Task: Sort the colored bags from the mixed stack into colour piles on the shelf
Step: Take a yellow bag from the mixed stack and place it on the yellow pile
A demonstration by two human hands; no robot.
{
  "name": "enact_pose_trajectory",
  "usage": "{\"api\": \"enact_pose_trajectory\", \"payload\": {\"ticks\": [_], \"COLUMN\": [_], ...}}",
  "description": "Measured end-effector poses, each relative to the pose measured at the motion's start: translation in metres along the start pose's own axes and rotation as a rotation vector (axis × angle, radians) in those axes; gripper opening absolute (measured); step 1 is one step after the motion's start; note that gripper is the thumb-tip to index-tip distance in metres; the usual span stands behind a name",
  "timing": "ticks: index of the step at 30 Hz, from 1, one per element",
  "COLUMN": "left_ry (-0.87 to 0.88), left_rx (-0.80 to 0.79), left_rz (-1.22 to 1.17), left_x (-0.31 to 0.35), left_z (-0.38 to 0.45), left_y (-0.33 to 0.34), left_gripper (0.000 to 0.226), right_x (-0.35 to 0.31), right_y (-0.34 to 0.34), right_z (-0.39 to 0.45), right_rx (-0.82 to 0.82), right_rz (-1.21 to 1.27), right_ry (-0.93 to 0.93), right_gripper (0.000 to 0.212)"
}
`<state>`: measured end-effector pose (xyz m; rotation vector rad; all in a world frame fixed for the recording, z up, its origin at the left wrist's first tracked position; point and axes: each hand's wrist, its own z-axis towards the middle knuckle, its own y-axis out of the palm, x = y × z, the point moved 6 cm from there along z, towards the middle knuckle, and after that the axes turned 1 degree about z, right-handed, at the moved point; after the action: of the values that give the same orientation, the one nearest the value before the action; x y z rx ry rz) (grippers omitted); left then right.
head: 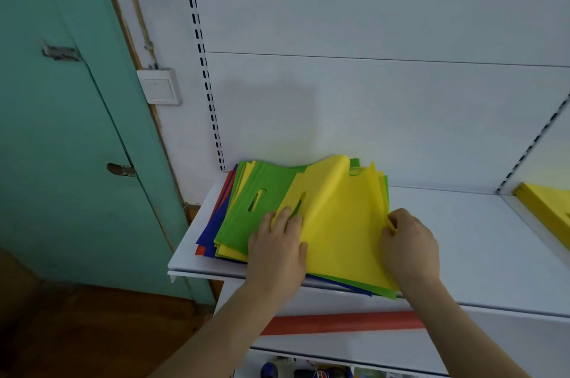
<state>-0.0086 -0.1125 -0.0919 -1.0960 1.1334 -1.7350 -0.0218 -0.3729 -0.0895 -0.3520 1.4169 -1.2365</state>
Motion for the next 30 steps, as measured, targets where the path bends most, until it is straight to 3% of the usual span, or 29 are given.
{"api": "enact_pose_trajectory", "payload": {"ticks": [4,7,9,13,16,18,20,22,24,26,30], "left_ry": [-0.083,-0.071,-0.058,-0.119,-0.205,-0.282,-0.396,-0.423,-0.355,-0.287,-0.190], "left_rx": [-0.008,-0.022,-0.038,-0.009,0.028,0.052,0.060,0.154,0.330,0.422,0.360], "left_rz": [-0.165,-0.069,0.025,0.023,-0.055,-0.265,-0.695,-0.989,-1.035,-1.077,-1.119], "left_x": [-0.008,-0.015,-0.015,-0.015,-0.019,-0.024,-0.028,-0.030,-0.032,-0.032,-0.027], "left_z": [0.003,0.005,0.005,0.009,0.021,0.032,0.042,0.050,0.053,0.052,0.045], "left_y": [-0.009,-0.002,0.005,0.004,-0.004,-0.012,-0.017,-0.027,-0.045,-0.057,-0.053], "left_gripper": [0.079,0.056,0.056,0.079,0.083,0.082,0.073,0.047,0.033,0.037,0.023], "right_x": [0.012,0.022,0.029,0.039,0.035,0.034,0.032,0.030,0.031,0.034,0.041], "right_y": [-0.010,-0.019,-0.025,-0.041,-0.055,-0.063,-0.068,-0.074,-0.080,-0.084,-0.066], "right_z": [0.000,0.003,0.006,0.011,0.010,0.009,0.007,0.007,0.009,0.010,0.008], "right_rx": [0.080,0.122,0.139,0.225,0.323,0.358,0.363,0.377,0.407,0.424,0.314], "right_rz": [0.012,0.003,0.025,0.167,0.277,0.371,0.456,0.520,0.567,0.619,0.663], "right_ry": [0.011,0.020,0.003,-0.008,-0.092,-0.107,-0.110,-0.115,-0.105,-0.078,-0.024], "right_gripper": [0.029,0.041,0.041,0.033,0.017,0.010,0.011,0.006,0.008,0.016,0.024]}}
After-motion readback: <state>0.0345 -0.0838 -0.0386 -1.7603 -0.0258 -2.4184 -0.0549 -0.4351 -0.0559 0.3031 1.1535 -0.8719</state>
